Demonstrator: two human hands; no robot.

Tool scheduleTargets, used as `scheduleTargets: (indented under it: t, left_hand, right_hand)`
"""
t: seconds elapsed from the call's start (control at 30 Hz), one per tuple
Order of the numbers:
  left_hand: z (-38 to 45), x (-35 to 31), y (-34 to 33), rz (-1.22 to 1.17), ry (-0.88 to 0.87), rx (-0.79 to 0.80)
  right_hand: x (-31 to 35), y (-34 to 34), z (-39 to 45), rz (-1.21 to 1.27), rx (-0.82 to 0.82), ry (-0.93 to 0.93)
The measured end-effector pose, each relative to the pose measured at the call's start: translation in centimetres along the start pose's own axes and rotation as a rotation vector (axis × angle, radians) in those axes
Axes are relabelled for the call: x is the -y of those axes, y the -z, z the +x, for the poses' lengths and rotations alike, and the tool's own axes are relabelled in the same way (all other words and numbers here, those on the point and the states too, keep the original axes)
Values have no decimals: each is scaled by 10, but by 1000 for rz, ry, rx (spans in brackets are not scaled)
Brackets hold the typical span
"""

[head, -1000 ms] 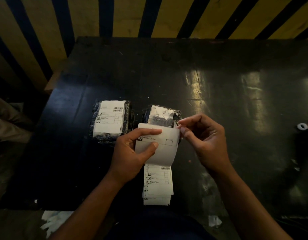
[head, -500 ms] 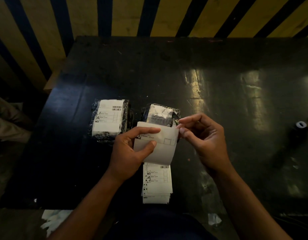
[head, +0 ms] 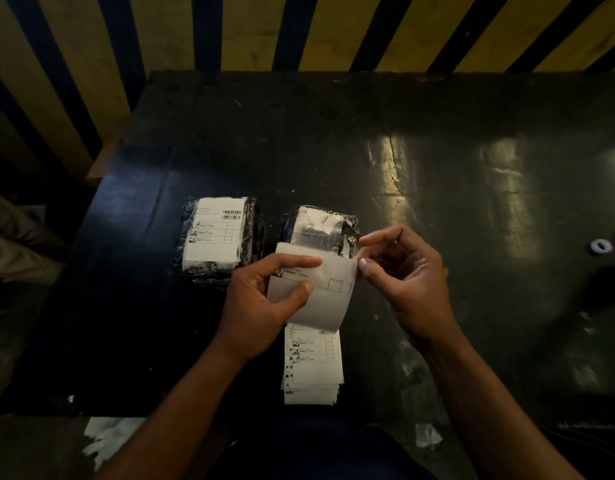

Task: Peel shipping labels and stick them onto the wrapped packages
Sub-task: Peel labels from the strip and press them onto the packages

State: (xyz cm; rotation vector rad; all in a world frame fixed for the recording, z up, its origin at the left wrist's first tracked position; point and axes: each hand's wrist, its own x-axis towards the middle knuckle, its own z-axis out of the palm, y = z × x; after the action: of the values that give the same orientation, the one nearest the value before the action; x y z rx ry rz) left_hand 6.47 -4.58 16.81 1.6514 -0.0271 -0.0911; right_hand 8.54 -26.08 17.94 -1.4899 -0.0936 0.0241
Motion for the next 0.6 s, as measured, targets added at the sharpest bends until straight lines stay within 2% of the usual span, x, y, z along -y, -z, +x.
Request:
scheduleTargets:
  t: [0.6]
  left_hand:
    - [2, -5, -1, 24, 42, 22]
  right_hand:
    - [3, 2, -4, 56, 5, -48]
